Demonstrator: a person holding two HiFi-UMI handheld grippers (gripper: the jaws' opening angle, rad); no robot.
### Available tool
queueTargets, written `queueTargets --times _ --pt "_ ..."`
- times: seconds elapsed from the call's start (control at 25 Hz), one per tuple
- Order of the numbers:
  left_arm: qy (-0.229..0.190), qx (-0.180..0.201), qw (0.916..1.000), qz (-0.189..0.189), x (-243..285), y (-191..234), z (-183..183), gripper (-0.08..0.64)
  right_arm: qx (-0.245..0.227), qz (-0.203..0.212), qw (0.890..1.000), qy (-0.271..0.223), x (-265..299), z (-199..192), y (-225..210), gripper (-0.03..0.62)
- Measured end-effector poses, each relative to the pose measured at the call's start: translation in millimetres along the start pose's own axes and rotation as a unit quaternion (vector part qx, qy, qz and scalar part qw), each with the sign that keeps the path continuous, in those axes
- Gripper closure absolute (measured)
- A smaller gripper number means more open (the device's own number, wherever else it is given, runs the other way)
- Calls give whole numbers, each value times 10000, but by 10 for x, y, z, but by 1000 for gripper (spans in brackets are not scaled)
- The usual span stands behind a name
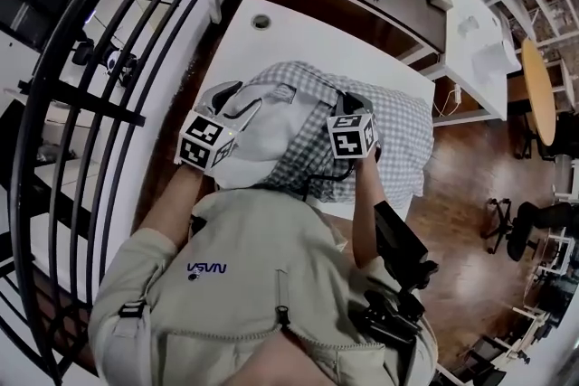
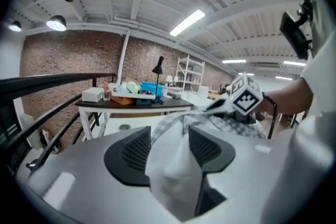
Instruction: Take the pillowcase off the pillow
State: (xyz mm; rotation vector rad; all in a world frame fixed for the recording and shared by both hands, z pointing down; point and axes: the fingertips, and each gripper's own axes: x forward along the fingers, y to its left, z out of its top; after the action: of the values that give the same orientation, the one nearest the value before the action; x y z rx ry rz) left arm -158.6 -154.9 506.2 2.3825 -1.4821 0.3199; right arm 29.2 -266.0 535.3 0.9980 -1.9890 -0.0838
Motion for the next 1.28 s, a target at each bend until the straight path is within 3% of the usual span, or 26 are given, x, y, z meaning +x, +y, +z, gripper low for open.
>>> queueTargets --times 0.08,0.16,0.28,0.4,0.48,0.6,0.76,0.8,0.84,0.92,1.04,1.12,1.2,1.28 --pt "813 46 9965 -166 283 -39 -255 350 -35 162 9998 -97 -67 86 34 567" --pt "1266 143 9916 -204 388 -103 -390 414 -114 359 9985 -391 -222 269 70 495" --pt "1197 295 9923 -128 363 -198 -358 494 -200 768 9894 -1219 -554 705 159 438" --pt "1013 490 9936 -137 277 -348 -300 514 -133 1347 9720 -1923 -751 1173 313 433" --pt "860 619 9943 -107 240 -432 -321 518 -19 1802 9608 -2106 -739 1449 435 433" --pt "677 824 9943 -86 169 -551 -315 522 -207 2370 9564 -1697 -446 1631 669 419" --pt "523 1096 9926 -71 73 -656 -266 525 -522 2988 9524 -314 86 1351 1002 386" --pt "499 1141 9922 -58 47 -667 -262 526 -428 3062 9509 -154 141 1298 1041 417" --pt "466 1181 9919 -54 19 -671 -254 528 -279 3079 9509 -142 162 1300 1056 527" --pt "360 1281 9911 -93 -43 -670 -207 530 -64 2823 9587 -353 187 1427 990 572" --pt "-64 1563 9872 -311 -180 -775 -9 530 -128 1814 9815 -597 332 1618 625 586" --pt "-530 1618 9848 -332 -323 -808 230 530 62 1165 9920 -474 438 1548 252 586" --pt "-876 1267 9879 -181 -466 -671 369 531 359 494 9979 -219 487 1317 -217 586" --pt "-1009 748 9921 -3 -541 -429 365 531 743 -144 9971 87 459 965 -688 586"
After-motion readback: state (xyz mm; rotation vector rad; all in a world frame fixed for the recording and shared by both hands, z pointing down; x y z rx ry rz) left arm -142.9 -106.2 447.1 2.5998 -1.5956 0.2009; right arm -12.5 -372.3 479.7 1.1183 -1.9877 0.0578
